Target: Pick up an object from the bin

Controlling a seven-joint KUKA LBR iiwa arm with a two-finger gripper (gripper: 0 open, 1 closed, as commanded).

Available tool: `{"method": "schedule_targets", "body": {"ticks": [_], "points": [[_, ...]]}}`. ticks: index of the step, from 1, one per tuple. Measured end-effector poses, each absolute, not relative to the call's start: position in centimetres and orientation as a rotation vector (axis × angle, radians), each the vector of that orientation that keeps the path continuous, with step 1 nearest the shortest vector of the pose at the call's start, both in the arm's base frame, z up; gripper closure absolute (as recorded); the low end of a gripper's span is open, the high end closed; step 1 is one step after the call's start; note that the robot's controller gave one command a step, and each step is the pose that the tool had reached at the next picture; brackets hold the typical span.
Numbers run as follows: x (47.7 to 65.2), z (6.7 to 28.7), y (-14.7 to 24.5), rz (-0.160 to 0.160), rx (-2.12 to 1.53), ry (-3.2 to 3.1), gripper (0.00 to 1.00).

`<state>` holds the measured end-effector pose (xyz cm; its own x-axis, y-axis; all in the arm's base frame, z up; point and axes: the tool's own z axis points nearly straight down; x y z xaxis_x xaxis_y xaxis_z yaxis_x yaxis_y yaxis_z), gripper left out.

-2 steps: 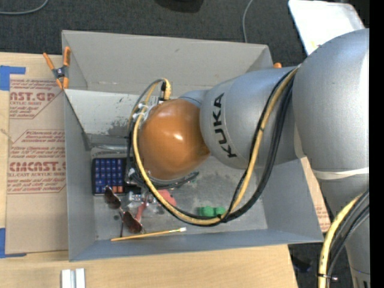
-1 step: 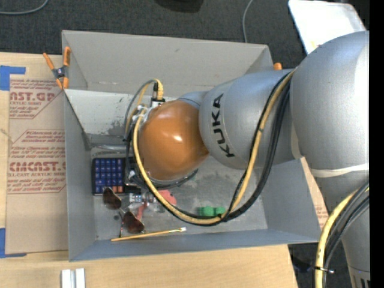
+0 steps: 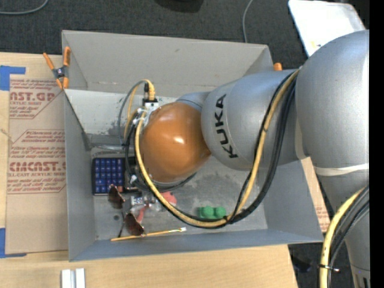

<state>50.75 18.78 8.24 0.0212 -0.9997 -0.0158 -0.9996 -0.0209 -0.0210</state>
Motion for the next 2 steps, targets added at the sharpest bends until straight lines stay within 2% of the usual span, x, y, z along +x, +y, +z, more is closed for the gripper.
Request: {"method": "schedule_targets", "body": {"ticks": [1, 2], "points": [[51.2, 7.7, 18.6, -0.006, -2.283, 2.116, 1.00], [50.9, 13.1, 18.8, 0.003, -2.317, 2.090, 1.00]]}}
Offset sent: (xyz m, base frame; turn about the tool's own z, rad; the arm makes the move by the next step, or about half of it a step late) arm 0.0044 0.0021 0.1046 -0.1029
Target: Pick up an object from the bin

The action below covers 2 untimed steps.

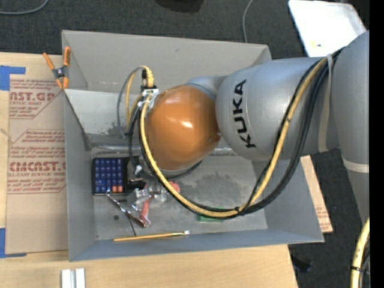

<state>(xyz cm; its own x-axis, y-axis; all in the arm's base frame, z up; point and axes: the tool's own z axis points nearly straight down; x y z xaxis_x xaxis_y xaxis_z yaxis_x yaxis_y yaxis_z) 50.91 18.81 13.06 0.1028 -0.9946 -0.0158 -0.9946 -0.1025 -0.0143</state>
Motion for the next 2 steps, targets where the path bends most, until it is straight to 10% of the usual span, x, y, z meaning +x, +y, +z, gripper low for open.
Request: {"method": "schedule_targets", "body": {"ticks": [1, 2], "points": [[51.0, 15.5, 18.5, -0.004, -2.341, 2.049, 1.00], [52.2, 11.9, 20.1, -0.007, -2.542, 1.792, 1.00]]}}
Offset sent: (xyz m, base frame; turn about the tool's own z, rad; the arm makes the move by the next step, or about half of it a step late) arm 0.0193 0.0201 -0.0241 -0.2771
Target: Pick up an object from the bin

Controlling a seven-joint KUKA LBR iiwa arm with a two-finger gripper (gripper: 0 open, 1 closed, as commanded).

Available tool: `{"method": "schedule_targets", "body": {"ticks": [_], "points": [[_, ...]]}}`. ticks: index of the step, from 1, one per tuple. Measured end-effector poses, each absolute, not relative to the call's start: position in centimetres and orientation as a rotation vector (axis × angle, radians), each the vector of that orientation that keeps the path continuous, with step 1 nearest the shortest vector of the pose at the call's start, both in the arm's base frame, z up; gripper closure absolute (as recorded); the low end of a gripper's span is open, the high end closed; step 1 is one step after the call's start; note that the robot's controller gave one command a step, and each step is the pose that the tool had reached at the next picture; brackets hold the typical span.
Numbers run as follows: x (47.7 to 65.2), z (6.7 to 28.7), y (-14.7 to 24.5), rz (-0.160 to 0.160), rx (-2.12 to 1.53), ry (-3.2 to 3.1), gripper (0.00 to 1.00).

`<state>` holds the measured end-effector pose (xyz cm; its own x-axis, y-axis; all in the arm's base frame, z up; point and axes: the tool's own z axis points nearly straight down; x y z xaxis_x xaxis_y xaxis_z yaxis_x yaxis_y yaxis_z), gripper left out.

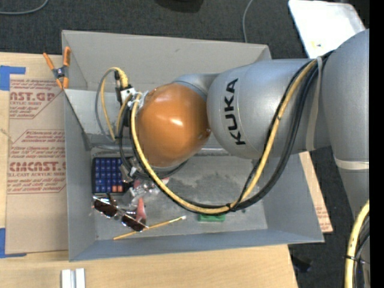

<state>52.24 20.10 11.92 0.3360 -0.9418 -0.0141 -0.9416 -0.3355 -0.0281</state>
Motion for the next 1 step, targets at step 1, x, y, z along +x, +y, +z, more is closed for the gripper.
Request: {"method": "schedule_targets", "body": {"ticks": [1], "points": [[51.99, 9.08, 18.53, -0.009, -2.615, 1.681, 1.00]]}}
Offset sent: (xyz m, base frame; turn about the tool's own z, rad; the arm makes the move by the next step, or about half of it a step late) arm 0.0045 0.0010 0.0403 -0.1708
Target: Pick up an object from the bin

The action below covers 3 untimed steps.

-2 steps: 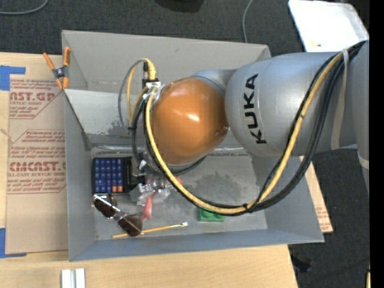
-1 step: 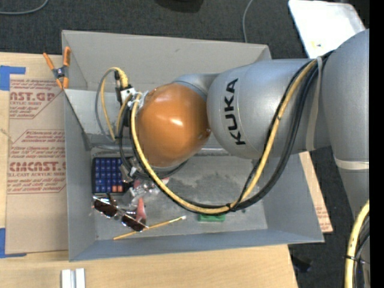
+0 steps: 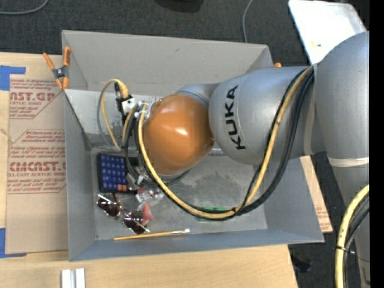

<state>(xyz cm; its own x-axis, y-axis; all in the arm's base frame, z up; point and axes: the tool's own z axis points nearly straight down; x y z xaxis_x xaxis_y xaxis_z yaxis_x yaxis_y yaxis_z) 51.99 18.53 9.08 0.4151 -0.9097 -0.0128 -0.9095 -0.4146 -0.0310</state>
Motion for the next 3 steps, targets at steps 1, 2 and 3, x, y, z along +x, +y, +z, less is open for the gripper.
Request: {"method": "schedule_targets", "body": {"ticks": [1, 2, 3], "points": [[52.4, 14.8, 20.0, -0.003, -2.674, 1.585, 1.00], [51.7, 15.8, 20.1, -0.008, -2.694, 1.544, 1.00], [51.9, 16.7, 20.1, -0.004, -2.741, 1.460, 1.00]]}}
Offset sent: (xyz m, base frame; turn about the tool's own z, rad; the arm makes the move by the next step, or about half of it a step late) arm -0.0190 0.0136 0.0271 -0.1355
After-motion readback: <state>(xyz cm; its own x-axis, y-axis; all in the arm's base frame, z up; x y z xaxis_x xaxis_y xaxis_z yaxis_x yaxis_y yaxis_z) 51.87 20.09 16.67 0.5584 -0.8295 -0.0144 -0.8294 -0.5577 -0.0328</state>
